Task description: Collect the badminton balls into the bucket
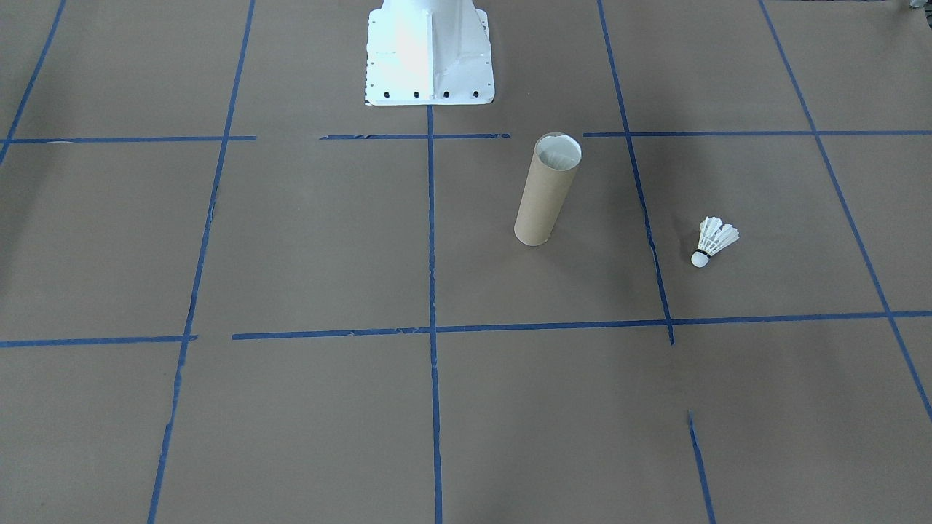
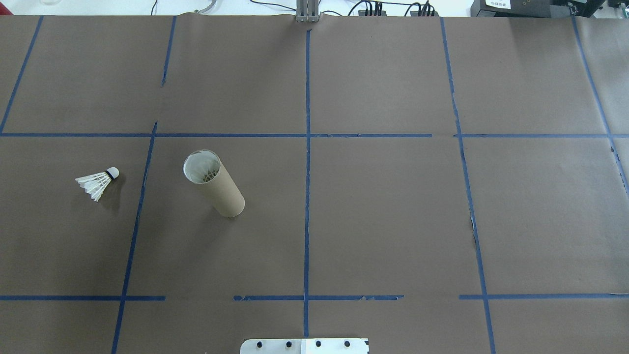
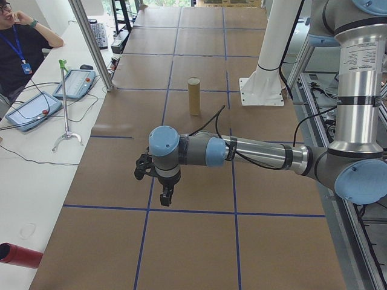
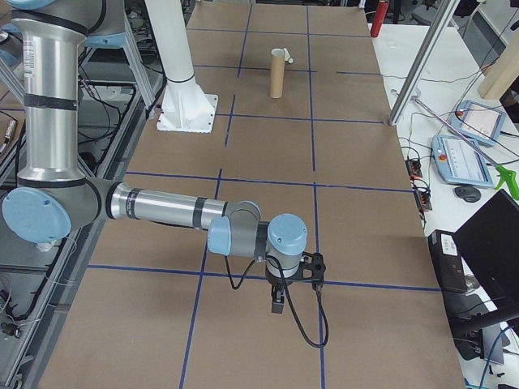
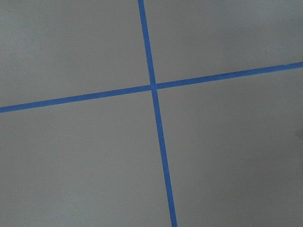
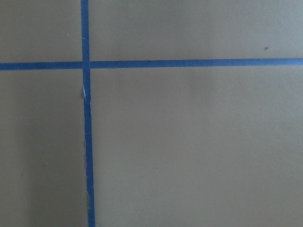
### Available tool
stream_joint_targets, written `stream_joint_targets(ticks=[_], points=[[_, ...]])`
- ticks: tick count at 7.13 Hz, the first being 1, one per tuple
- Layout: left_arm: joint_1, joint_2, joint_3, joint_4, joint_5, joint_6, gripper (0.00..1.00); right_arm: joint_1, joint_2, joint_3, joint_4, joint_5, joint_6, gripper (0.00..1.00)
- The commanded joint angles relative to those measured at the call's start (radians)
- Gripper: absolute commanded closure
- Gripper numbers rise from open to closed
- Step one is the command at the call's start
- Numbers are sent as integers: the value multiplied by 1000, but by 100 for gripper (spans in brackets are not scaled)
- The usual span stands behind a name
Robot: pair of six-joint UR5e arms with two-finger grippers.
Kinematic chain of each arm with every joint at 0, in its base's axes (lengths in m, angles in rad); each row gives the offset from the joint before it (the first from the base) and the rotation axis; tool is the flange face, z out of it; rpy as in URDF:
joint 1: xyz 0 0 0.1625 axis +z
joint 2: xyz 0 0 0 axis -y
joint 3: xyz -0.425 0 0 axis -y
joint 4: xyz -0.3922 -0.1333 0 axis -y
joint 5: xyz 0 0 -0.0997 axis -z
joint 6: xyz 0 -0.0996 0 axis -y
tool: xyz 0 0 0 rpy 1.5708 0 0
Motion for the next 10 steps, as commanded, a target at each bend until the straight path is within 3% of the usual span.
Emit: stream_joint_targets(ticks=[1,2,3,4,5,7,8,9,10], points=[[2,-32,-21,-31,6,-4,0,0,0,0,0,0,0,0],[2,-147,45,-102,30,0,0,0,-1,0,0,0,0,0],[5,-188,76,-111,50,-4,0,0,0,0,0,2,0,0],[7,-197,107,-179,38,-42,0,0,0,0,0,2,0,0],[16,-185,124,-335,38,-289,0,0,0,0,0,2,0,0],[194,-130,147,-599,49,-510,0,0,0,0,0,0,0,0],[229,-128,143,-617,49,-618,0,0,0,-2,0,0,0,0],[272,-90,137,-709,56,-796,0,0,0,0,0,0,0,0],[325,-20,153,-923,97,-980,0,0,0,0,0,2,0,0]])
